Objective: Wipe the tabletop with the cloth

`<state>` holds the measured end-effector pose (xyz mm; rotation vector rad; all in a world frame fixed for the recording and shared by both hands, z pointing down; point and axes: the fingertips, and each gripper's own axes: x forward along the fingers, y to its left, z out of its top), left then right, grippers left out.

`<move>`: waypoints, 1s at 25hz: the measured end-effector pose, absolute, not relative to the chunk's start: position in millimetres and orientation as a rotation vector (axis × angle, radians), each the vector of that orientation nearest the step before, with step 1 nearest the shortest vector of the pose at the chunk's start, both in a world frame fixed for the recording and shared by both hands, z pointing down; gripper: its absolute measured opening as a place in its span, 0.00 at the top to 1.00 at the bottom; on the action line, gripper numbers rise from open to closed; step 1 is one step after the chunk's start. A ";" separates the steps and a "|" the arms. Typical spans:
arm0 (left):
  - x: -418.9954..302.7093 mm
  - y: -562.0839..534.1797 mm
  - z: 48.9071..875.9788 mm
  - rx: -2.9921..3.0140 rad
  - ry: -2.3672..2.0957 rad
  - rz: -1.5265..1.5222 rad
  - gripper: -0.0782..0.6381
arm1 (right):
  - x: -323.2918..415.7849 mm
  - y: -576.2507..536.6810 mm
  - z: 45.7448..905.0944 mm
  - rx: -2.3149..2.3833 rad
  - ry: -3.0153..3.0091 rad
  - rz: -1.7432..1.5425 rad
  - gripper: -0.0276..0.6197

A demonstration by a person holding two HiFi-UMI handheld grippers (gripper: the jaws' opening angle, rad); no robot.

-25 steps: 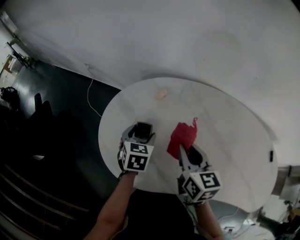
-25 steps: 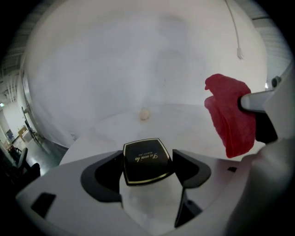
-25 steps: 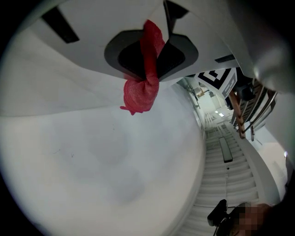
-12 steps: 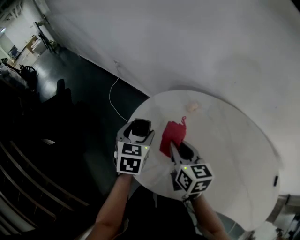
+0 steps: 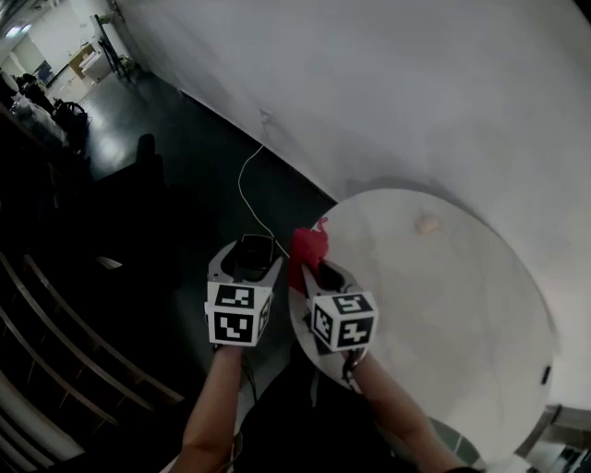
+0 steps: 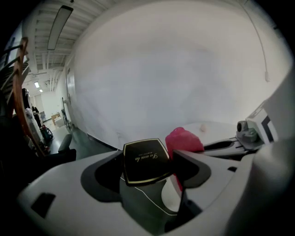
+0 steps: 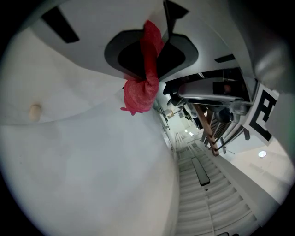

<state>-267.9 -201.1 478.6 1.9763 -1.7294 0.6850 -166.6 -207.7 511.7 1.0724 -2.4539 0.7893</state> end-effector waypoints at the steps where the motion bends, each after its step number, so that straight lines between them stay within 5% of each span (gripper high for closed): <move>1: -276.8 -199.4 480.5 1.967 -1.732 0.684 0.43 | -177.6 -208.3 517.0 1.067 -2.440 0.789 0.86; 11: -283.0 -200.8 486.9 2.018 -1.659 0.648 0.43 | -168.9 -210.8 561.5 1.143 -2.208 0.700 0.86; 25: -111.6 -221.9 497.2 2.307 -1.307 0.721 0.43 | 54.4 -188.4 573.5 1.510 -1.904 0.783 0.86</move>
